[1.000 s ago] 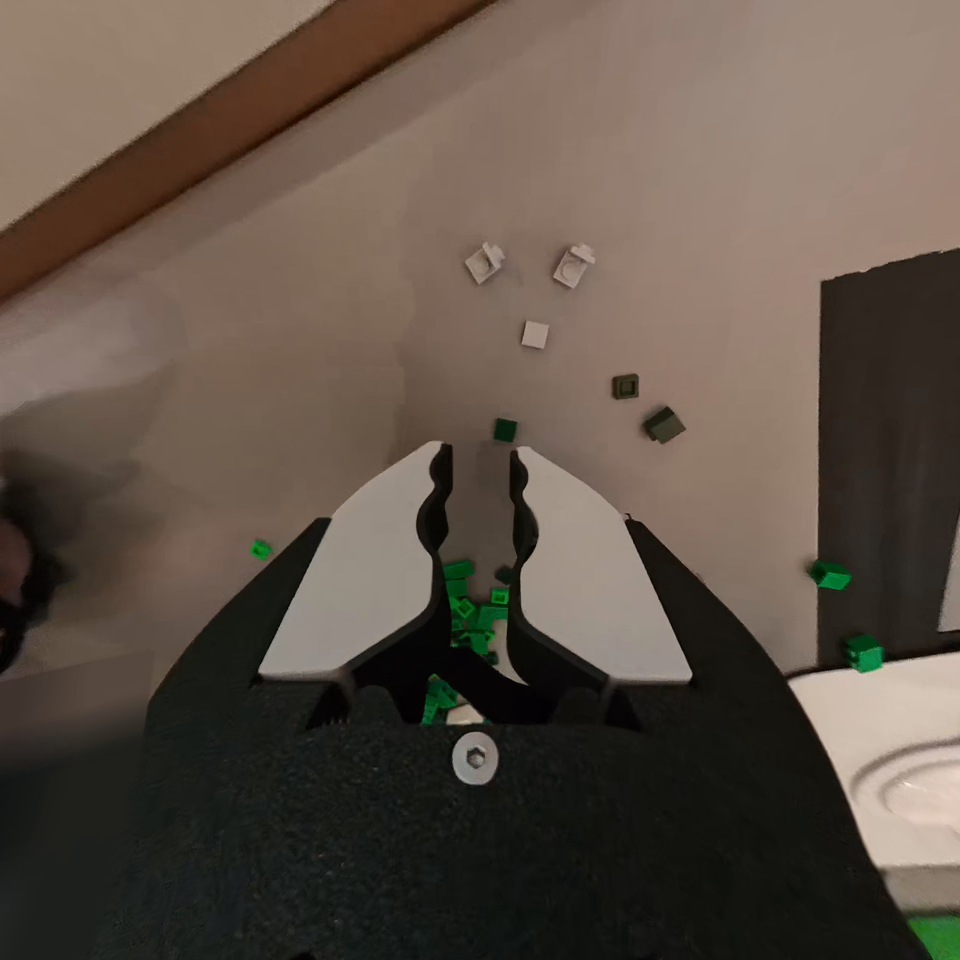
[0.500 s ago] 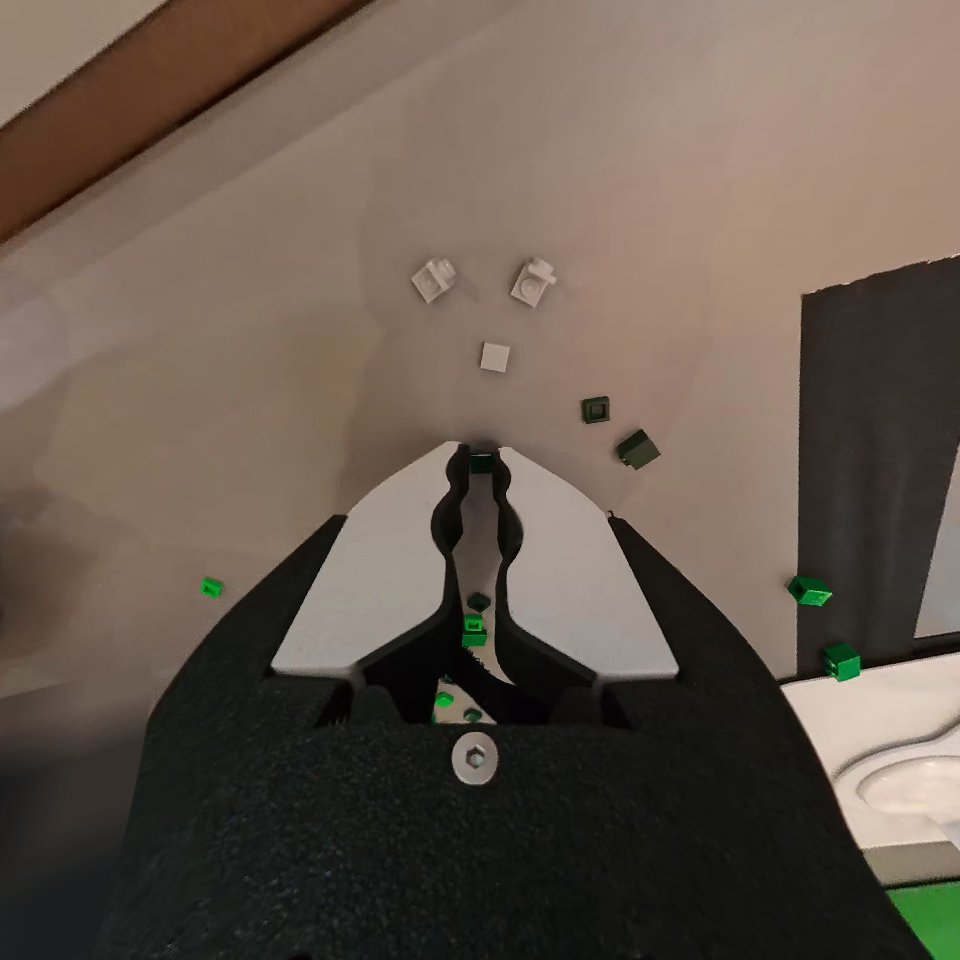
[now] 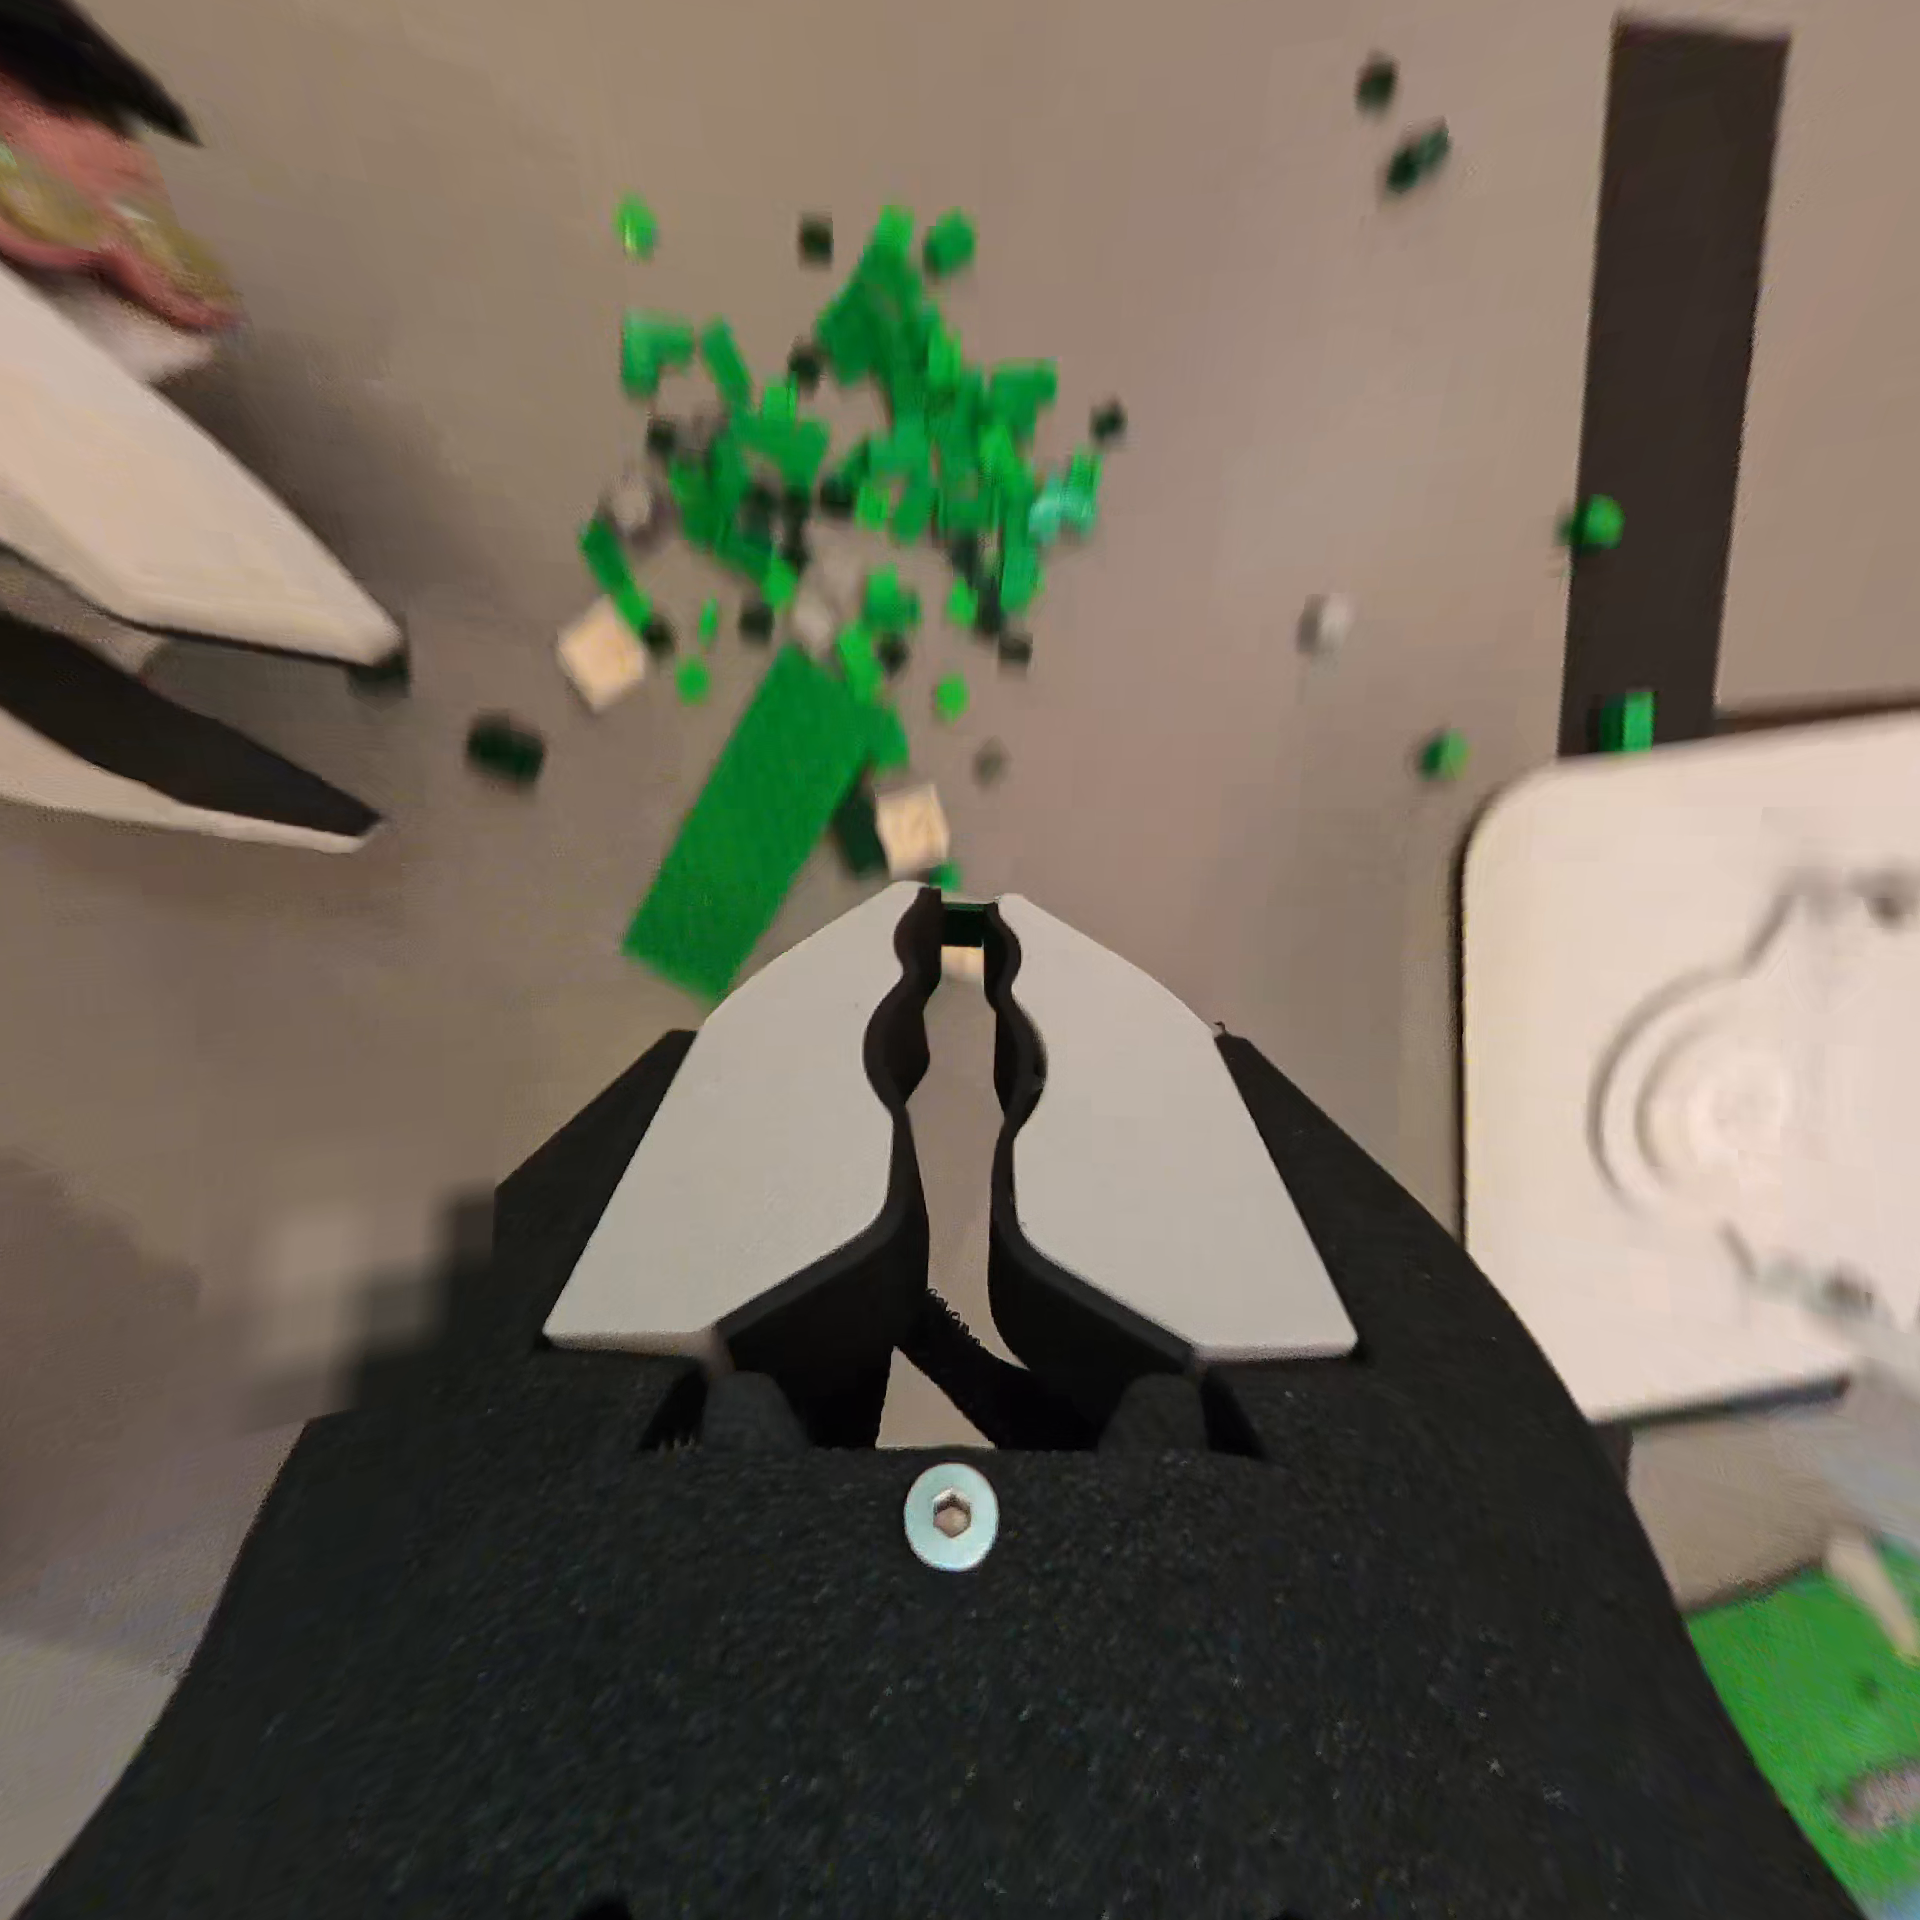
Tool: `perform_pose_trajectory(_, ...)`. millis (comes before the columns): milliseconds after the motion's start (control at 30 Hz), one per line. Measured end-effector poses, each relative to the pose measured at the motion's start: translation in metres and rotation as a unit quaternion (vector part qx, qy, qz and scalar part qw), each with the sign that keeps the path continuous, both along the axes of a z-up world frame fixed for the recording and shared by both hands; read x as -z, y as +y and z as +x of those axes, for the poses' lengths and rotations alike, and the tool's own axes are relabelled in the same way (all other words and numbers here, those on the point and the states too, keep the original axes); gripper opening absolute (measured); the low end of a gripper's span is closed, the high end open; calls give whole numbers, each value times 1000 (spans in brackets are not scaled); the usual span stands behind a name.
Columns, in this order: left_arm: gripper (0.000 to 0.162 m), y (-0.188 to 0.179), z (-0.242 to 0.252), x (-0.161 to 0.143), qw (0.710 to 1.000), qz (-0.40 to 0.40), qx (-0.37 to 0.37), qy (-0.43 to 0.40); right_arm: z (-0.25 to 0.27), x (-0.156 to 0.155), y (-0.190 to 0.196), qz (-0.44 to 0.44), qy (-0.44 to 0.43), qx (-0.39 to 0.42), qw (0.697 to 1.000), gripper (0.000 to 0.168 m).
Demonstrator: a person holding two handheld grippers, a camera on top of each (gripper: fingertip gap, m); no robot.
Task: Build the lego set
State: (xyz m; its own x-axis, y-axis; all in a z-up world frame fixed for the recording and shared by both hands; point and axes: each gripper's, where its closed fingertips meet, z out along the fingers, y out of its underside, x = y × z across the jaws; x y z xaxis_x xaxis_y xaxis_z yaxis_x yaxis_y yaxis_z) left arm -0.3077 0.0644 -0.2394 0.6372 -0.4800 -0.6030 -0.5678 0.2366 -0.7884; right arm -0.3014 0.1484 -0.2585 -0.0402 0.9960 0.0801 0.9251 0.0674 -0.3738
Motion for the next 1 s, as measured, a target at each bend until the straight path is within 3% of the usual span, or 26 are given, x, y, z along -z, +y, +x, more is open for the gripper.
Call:
perform_pose_trajectory(100,44,-4,79,36,981,-132,119,80,82,-4,-9,17,24,9,1000,7)
perform_pose_trajectory(167,57,4,106,55,963,-211,145,90,124,-1,-15,10,40,14,999,7)
perform_pose_trajectory(233,55,14,122,75,941,-276,167,103,152,3,-25,-6,59,3,998,7)
perform_pose_trajectory(333,52,26,132,97,920,-326,178,127,176,11,-35,-9,73,-15,997,7)
perform_pose_trajectory(567,45,20,139,105,870,-422,216,136,181,27,-53,-12,88,-83,993,7)
perform_pose_trajectory(767,32,18,140,105,863,-430,218,150,179,46,-55,10,79,-119,990,7)
perform_pose_trajectory(1000,31,17,145,102,898,-353,224,139,177,60,-56,34,79,-131,988,7)
